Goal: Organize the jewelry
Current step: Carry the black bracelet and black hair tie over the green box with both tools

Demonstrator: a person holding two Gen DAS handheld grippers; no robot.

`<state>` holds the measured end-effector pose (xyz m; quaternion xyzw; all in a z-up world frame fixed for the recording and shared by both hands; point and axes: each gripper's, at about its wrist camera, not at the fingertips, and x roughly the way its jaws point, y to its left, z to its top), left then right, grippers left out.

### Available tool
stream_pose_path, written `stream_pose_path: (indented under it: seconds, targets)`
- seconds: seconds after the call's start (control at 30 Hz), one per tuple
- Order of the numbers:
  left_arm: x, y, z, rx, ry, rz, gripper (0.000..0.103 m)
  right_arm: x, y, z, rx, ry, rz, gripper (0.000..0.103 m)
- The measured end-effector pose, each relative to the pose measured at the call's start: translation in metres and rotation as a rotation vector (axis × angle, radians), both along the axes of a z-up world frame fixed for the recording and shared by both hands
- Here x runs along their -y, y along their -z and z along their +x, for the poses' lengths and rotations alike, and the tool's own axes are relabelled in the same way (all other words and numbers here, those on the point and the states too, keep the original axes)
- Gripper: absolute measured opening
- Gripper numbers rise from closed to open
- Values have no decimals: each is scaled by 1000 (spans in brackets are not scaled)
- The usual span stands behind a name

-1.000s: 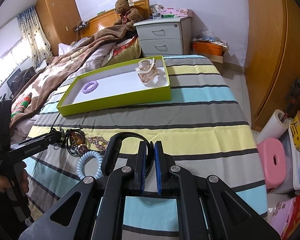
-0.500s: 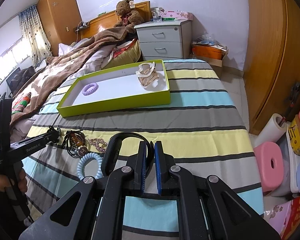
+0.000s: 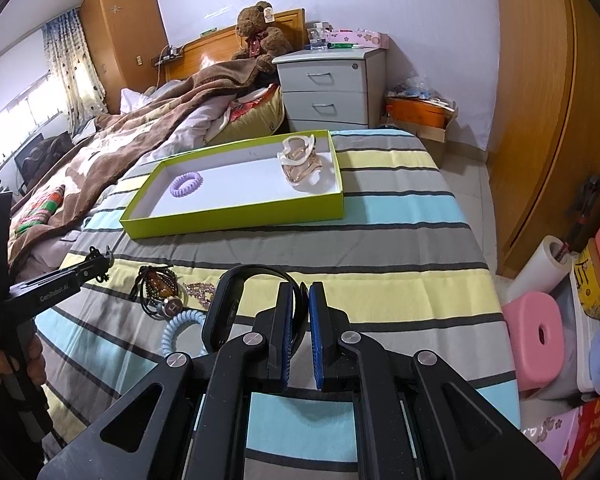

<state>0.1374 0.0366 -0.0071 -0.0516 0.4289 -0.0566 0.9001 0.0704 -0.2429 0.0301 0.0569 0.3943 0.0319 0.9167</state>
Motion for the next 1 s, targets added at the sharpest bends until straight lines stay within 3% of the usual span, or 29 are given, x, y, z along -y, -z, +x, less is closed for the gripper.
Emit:
stream_pose_path:
  seconds: [0.53,1.0]
  targets:
    - [-4,-37,-3,70,13,-9,23,-8,-29,7,58,-24,-15,8]
    - [4,-64,31,108,45,-21,23,-28,-60,85,57,-101,-30,8]
